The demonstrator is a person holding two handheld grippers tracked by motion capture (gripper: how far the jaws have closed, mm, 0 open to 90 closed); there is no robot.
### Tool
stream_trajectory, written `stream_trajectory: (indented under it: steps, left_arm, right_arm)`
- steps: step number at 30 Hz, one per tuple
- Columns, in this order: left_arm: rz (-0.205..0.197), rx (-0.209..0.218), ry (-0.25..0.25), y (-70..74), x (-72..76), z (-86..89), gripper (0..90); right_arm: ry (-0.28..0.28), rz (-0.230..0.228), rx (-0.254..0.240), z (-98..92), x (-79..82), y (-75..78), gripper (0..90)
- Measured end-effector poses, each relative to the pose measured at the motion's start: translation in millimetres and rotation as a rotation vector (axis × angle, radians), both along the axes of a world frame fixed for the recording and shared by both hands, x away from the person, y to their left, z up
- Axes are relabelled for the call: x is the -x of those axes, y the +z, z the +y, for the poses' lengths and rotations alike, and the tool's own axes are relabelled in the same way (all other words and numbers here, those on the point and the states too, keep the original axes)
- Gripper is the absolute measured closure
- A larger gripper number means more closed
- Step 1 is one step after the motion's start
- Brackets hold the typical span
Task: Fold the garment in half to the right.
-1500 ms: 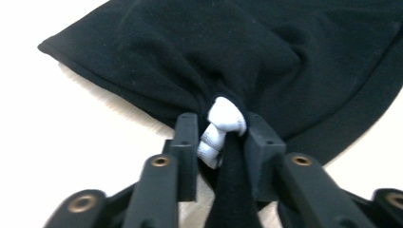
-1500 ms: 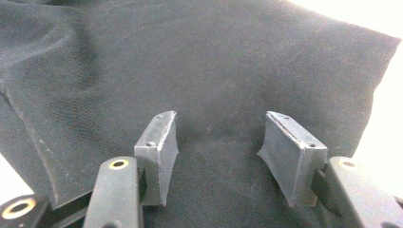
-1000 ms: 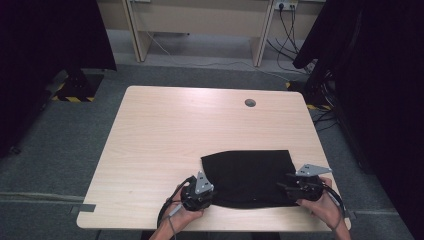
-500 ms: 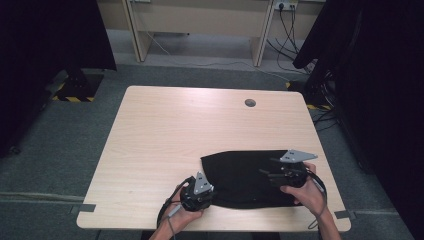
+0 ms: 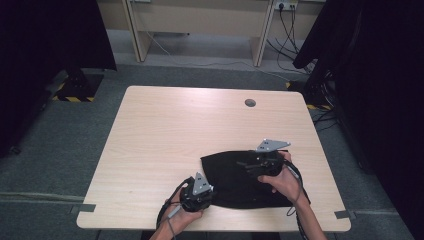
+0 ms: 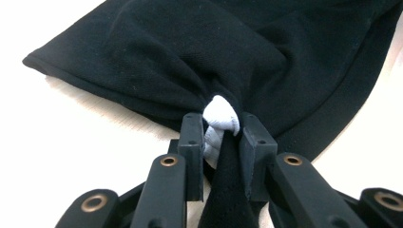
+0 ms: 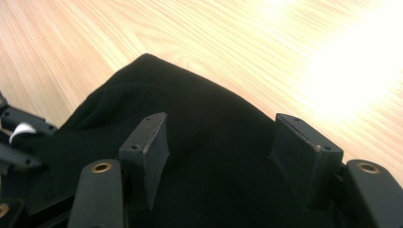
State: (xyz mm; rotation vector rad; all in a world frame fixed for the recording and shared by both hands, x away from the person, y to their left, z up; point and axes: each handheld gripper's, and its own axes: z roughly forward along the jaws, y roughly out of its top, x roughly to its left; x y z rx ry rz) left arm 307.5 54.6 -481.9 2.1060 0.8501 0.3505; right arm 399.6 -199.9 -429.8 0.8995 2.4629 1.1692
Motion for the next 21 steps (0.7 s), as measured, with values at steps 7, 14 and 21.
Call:
stream_trajectory:
  steps: [7,14,21]
  left_arm:
    - [-0.002,-0.001,-0.006,0.0,-0.4,0.3,73.1]
    - [0.0,0.003,-0.007,-0.3,-0.5,0.8,73.1]
    - [-0.005,0.002,-0.006,-0.2,-1.1,1.4,73.0]
  right_arm:
    - [0.018,0.005,0.001,17.9,-9.8,-1.9,37.6]
    - [0.053,0.02,0.024,41.4,-22.1,-4.3,37.7]
    - [0.089,0.048,0.044,66.9,-33.2,-8.8,38.2]
